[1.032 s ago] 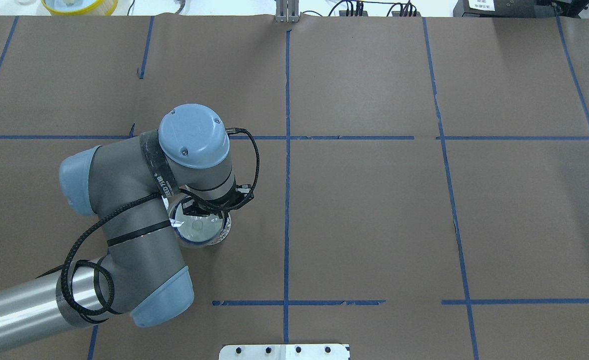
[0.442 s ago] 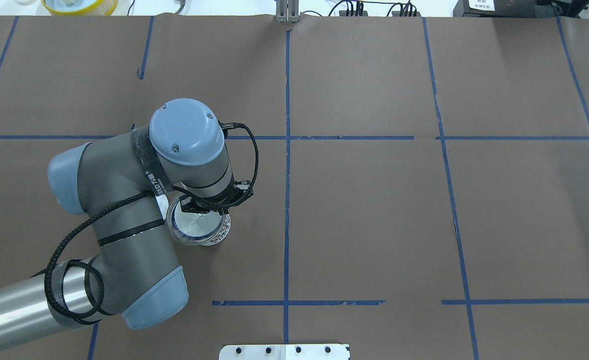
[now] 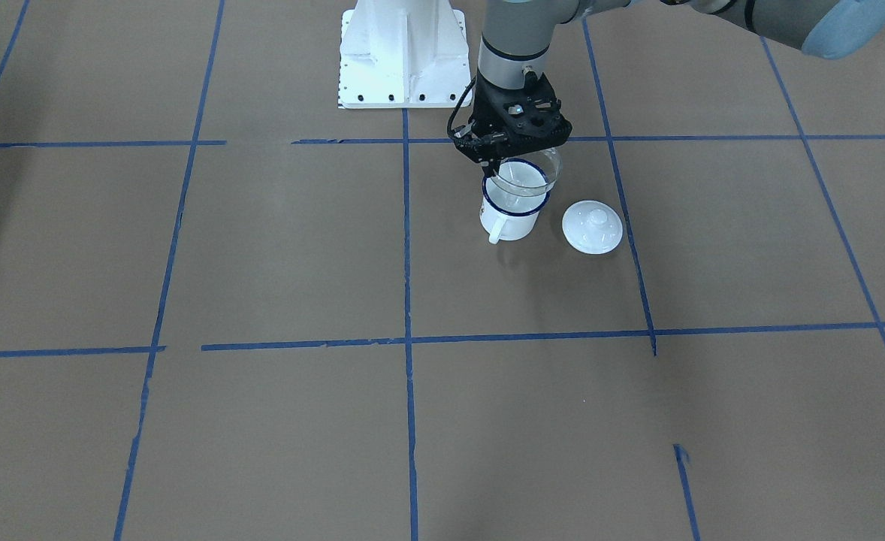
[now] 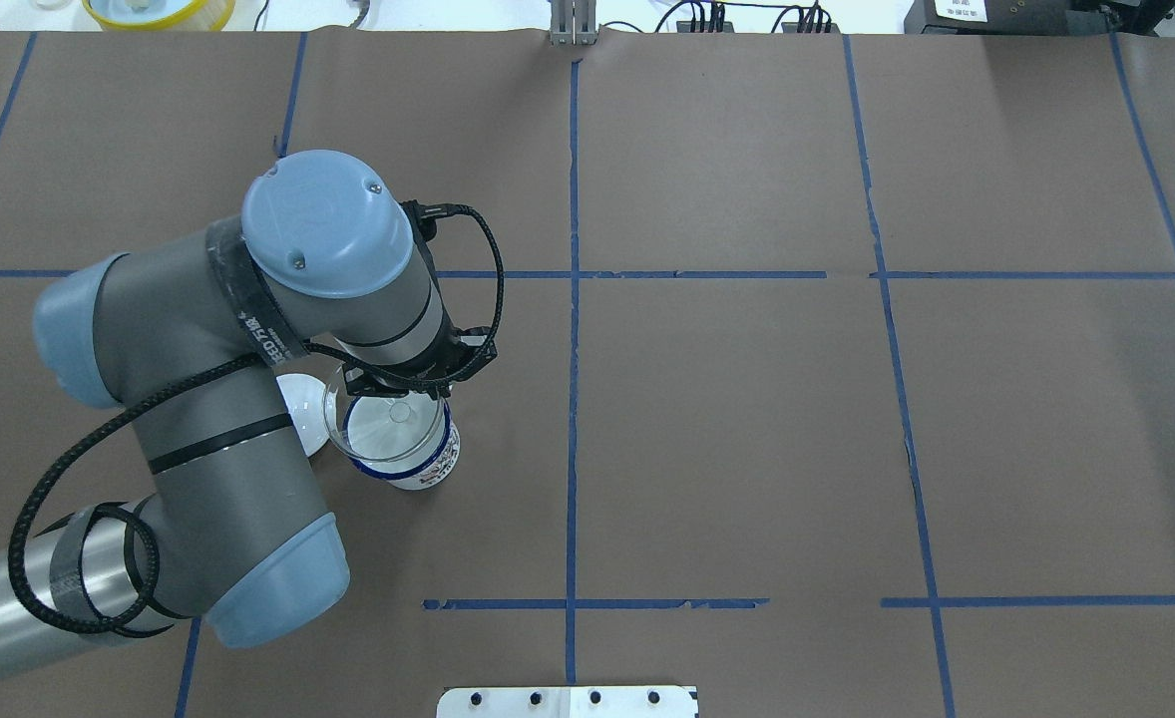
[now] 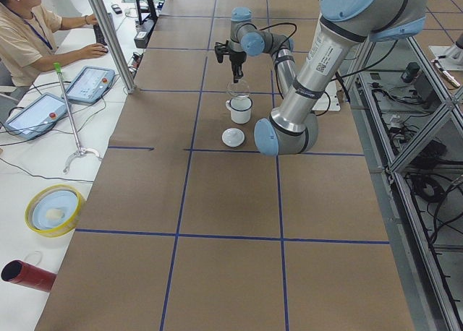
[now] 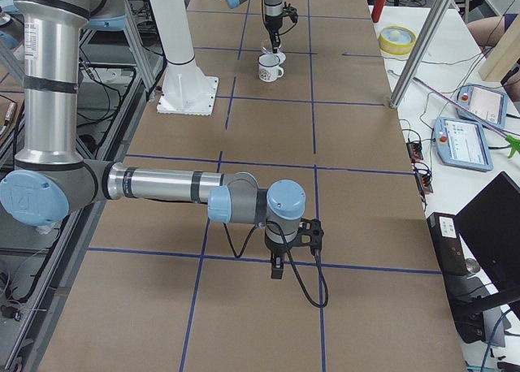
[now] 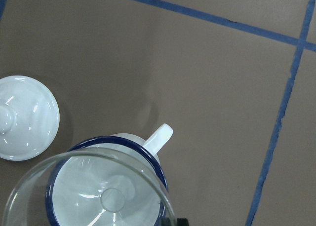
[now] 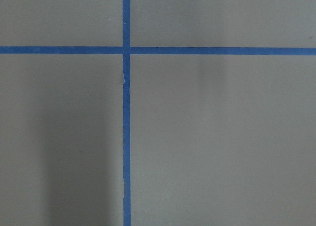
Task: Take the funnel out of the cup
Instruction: 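Lift the funnel straight up out of the mug with the left gripper, then carry the funnel farther from the robot with the left gripper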
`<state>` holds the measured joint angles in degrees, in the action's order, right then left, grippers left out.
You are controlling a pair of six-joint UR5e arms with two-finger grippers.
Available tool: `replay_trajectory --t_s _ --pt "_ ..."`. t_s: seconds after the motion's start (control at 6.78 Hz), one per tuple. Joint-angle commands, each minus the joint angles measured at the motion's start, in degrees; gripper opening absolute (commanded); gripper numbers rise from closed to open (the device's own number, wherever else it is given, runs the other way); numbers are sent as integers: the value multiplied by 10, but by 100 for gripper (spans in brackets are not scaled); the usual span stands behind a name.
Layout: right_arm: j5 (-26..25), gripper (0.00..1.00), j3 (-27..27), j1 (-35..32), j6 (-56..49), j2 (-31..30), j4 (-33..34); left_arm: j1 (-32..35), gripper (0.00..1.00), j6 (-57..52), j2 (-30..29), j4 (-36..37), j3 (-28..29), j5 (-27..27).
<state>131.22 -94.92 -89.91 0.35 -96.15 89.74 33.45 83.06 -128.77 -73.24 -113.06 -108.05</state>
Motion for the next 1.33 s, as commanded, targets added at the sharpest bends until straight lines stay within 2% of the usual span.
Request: replay_trajectory --t_s 0.0,0.15,0.29,0.44,0.59,0.74,0.88,1.18 --pt "0 100 0 0 0 0 0 69 0 -2 -3 -1 -12 5" --pt "0 100 0 0 0 0 0 117 0 -1 4 -33 -6 2" --pt "0 100 0 0 0 0 0 147 0 8 18 -101 16 2" --pt "0 100 0 0 0 0 0 157 0 85 20 -208 83 12" --pt "0 100 0 0 0 0 0 158 0 164 29 -375 168 42" --pt "0 100 0 0 0 0 0 156 0 229 31 -490 240 82" --pt "0 100 0 0 0 0 0 155 0 249 27 -589 299 147" --pt "0 100 0 0 0 0 0 140 0 278 18 -730 402 242"
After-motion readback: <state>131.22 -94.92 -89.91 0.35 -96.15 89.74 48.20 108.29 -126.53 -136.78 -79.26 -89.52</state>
